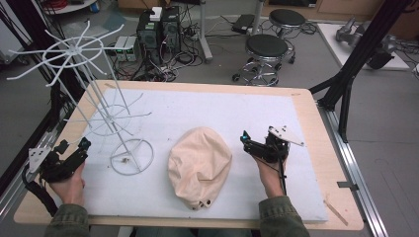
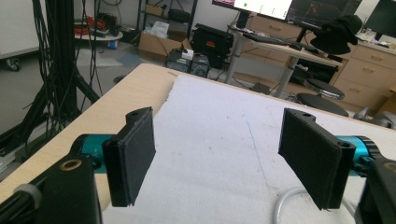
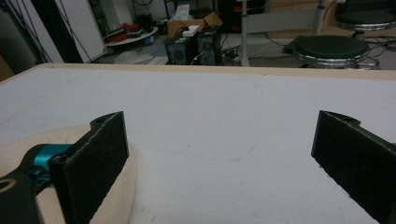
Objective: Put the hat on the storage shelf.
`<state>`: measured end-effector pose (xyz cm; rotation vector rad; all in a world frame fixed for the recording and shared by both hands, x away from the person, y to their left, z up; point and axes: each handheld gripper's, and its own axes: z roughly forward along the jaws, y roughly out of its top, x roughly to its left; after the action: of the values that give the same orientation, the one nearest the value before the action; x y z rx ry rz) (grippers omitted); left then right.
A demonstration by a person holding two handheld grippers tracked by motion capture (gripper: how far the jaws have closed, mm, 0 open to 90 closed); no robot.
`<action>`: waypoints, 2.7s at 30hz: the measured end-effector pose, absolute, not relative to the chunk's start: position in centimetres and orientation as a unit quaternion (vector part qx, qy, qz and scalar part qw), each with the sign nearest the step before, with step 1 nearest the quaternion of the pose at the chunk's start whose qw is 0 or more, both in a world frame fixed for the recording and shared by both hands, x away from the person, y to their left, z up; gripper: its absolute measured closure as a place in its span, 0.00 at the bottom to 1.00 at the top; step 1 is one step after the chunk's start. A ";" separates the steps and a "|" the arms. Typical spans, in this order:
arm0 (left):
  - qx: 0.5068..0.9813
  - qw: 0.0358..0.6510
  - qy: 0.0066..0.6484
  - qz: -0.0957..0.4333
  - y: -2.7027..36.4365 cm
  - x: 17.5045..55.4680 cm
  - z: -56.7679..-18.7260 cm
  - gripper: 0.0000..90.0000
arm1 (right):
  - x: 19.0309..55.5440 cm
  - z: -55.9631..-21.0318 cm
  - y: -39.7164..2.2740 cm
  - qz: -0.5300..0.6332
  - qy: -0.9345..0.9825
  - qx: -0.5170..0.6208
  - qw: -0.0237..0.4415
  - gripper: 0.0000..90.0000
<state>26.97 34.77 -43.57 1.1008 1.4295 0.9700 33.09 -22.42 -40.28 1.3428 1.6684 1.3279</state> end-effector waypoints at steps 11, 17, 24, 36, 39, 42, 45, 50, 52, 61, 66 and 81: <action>0.457 0.521 0.597 0.404 34.9 27.0 -43.6 0.30 | 34.4 -39.6 -20.5 0.493 0.656 0.493 0.288 0.03; 0.458 0.523 0.597 0.400 34.8 27.1 -43.6 0.30 | 34.9 -39.5 -18.9 0.486 0.680 0.476 0.274 0.03; 0.456 0.524 0.599 0.399 35.0 27.2 -43.7 0.30 | 35.3 -40.5 -18.0 0.460 0.709 0.471 0.252 0.03; 0.455 0.527 0.598 0.396 34.7 27.6 -43.6 0.30 | 36.2 -42.1 -16.2 0.429 0.752 0.454 0.208 0.03; 0.455 0.529 0.599 0.394 34.7 27.6 -43.6 0.30 | 36.4 -42.6 -15.4 0.416 0.764 0.455 0.190 0.03; 0.452 0.532 0.599 0.392 34.8 27.5 -43.5 0.30 | 36.6 -43.0 -14.6 0.388 0.780 0.454 0.185 0.03; 0.451 0.534 0.600 0.390 34.8 27.5 -43.5 0.30 | 36.9 -43.4 -14.1 0.369 0.789 0.455 0.185 0.03; 0.451 0.534 0.600 0.390 34.8 27.5 -43.5 0.30 | 37.3 -43.8 -13.9 0.354 0.790 0.470 0.173 0.03; 0.451 0.536 0.599 0.388 34.8 27.6 -43.5 0.30 | 37.4 -43.9 -13.8 0.354 0.791 0.470 0.170 0.03; 0.452 0.535 0.599 0.388 34.7 27.6 -43.5 0.30 | 37.6 -44.0 -13.0 0.325 0.803 0.467 0.176 0.06; 0.453 0.534 0.598 0.391 34.7 27.6 -43.5 0.30 | 37.8 -44.4 -12.5 0.311 0.808 0.470 0.173 0.06; 0.453 0.534 0.595 0.394 34.6 27.5 -43.4 0.30 | 38.0 -44.4 -12.0 0.295 0.813 0.471 0.174 0.06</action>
<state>27.51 34.57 -43.41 1.0807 1.4181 0.9403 37.99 -12.04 -44.41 1.3346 2.3055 0.8371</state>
